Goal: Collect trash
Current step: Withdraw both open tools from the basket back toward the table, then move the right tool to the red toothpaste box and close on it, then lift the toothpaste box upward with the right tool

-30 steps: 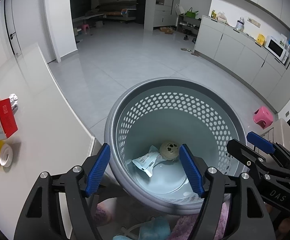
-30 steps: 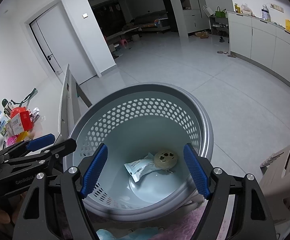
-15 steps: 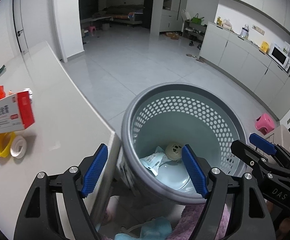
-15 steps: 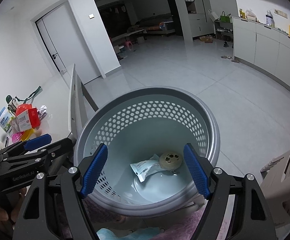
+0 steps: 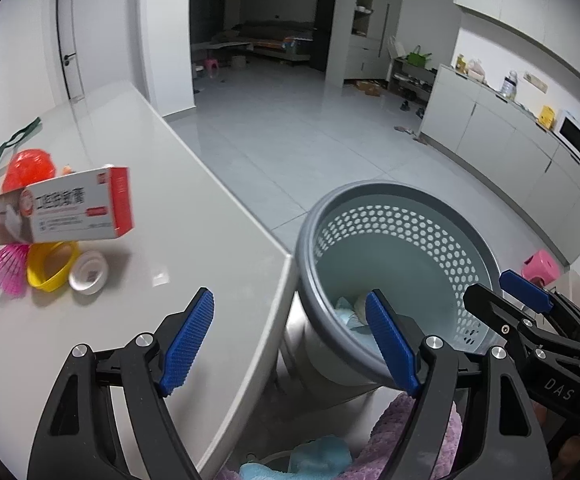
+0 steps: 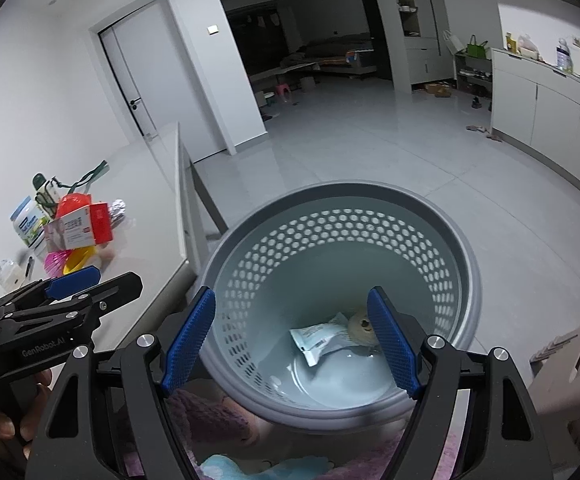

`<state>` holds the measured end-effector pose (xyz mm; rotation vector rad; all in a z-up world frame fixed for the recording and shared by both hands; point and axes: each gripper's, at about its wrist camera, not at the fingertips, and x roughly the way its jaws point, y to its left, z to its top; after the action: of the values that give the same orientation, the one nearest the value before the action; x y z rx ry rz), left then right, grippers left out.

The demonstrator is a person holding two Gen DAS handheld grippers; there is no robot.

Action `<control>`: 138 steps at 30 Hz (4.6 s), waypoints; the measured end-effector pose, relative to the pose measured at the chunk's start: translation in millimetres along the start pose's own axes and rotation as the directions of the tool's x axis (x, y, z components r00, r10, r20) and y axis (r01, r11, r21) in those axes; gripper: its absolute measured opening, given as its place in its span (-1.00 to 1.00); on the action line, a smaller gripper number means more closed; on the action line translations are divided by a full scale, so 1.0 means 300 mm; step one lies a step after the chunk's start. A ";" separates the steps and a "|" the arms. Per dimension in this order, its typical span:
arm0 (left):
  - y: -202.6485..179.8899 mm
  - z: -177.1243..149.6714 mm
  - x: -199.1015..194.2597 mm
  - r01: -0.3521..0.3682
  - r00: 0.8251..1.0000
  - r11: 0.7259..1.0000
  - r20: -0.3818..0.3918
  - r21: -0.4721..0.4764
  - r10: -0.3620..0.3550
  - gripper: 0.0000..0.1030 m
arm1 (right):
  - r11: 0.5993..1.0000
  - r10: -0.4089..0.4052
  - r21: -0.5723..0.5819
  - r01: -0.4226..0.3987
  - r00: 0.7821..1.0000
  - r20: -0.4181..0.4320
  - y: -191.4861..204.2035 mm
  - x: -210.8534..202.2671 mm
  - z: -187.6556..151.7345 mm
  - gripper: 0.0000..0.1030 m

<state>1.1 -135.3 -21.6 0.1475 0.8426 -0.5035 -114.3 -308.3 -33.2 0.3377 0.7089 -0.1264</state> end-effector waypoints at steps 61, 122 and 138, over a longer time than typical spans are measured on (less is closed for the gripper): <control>0.756 -0.038 -0.237 -0.407 0.901 0.812 -0.036 -0.419 0.433 0.56 | 0.716 0.412 -0.475 -0.512 0.858 -0.305 0.855 0.409 0.355 0.46; 0.969 -0.022 -0.204 -0.339 0.929 0.803 -0.042 -0.490 0.366 0.65 | 0.764 0.434 -0.327 -0.556 0.818 -0.378 0.933 0.389 0.309 -0.33; 0.944 0.062 0.007 -0.370 0.928 0.816 -0.131 -0.444 0.350 0.73 | 0.847 0.407 -0.226 -0.480 0.862 -0.303 0.741 0.354 0.322 -0.33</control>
<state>151.3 105.2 -31.0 -0.1244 0.9303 0.0697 75.9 -133.0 23.4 0.2246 0.8618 0.4747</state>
